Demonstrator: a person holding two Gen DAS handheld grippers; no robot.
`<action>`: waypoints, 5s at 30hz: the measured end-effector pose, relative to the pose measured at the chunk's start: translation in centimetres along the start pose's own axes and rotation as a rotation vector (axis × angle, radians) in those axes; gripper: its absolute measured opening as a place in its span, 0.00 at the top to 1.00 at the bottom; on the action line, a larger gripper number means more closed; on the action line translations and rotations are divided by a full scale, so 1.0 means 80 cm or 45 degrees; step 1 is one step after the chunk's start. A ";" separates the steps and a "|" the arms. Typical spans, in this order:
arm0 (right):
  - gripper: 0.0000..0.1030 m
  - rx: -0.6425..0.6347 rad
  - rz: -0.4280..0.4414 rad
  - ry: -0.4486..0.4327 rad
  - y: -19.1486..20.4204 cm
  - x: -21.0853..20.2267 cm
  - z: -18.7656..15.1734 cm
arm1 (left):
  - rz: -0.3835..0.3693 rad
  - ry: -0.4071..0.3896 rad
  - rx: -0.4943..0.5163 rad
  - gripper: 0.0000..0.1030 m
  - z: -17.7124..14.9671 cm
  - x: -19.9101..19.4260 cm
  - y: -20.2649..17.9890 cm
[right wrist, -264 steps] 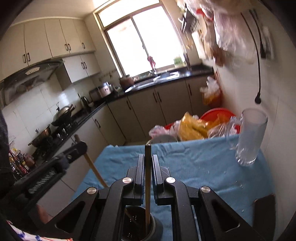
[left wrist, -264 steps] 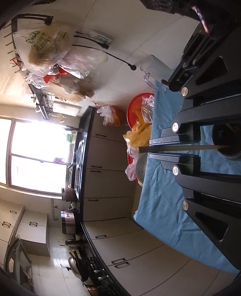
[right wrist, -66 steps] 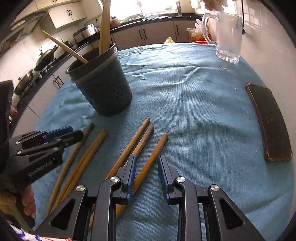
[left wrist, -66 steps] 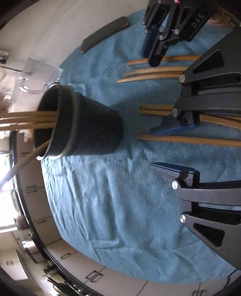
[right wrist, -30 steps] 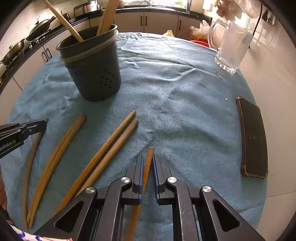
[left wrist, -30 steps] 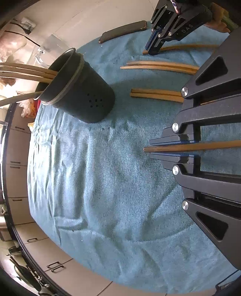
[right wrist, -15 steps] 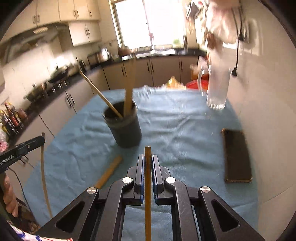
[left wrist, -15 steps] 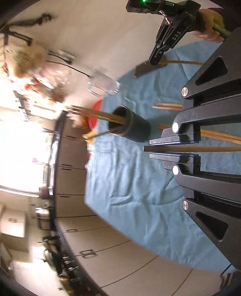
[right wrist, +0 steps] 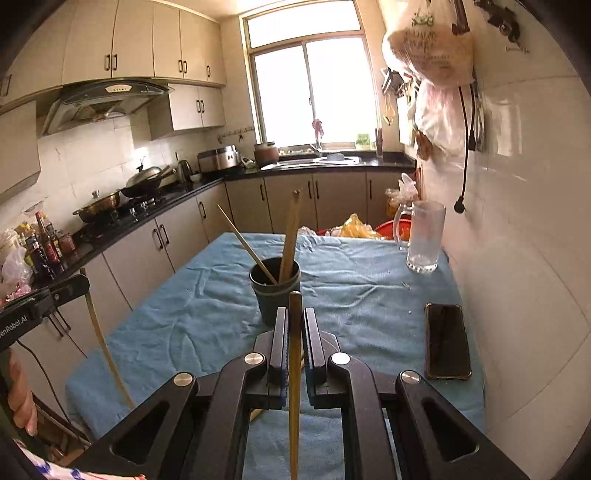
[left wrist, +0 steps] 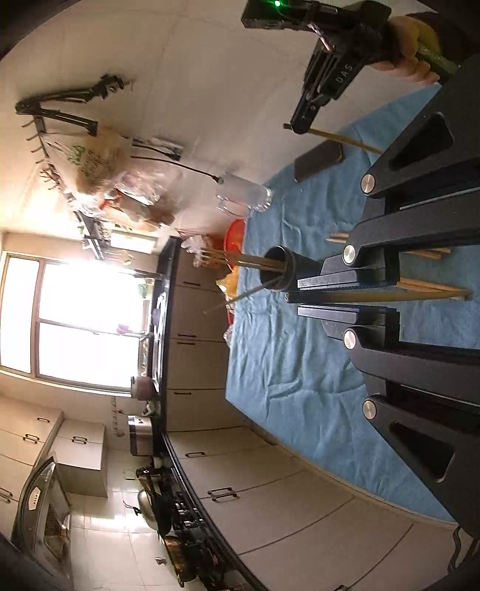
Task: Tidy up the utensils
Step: 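Carry the chopstick with the right gripper and drop it into the cup, then lower the right gripper and grasp the next wooden chopstick, then lift the chopstick with the right gripper and drop it into the cup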
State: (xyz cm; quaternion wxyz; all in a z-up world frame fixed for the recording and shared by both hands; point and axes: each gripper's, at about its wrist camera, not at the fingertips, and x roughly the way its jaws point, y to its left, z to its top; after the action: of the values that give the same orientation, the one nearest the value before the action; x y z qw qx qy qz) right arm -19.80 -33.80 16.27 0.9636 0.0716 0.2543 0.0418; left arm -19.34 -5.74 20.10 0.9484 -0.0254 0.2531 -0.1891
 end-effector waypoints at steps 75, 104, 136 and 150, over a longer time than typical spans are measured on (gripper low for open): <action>0.79 0.150 0.044 0.529 -0.037 0.229 -0.099 | -0.079 0.616 -0.033 0.75 -0.102 0.267 0.021; 0.79 0.185 -0.016 0.564 -0.047 0.248 -0.099 | -0.090 0.689 0.199 0.94 -0.111 0.320 -0.032; 0.84 0.151 -0.011 0.717 -0.032 0.265 -0.088 | 0.001 0.680 -0.171 0.93 -0.113 0.283 0.066; 0.87 -0.075 -0.111 0.762 -0.014 0.291 -0.078 | 0.019 0.762 -0.278 0.94 -0.101 0.302 0.072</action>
State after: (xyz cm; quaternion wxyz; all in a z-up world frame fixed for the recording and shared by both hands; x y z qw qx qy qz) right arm -2.68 -31.46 -0.52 0.8483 0.0173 0.5285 0.0270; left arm -1.95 -9.00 0.88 0.8250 -0.0684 0.5398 -0.1528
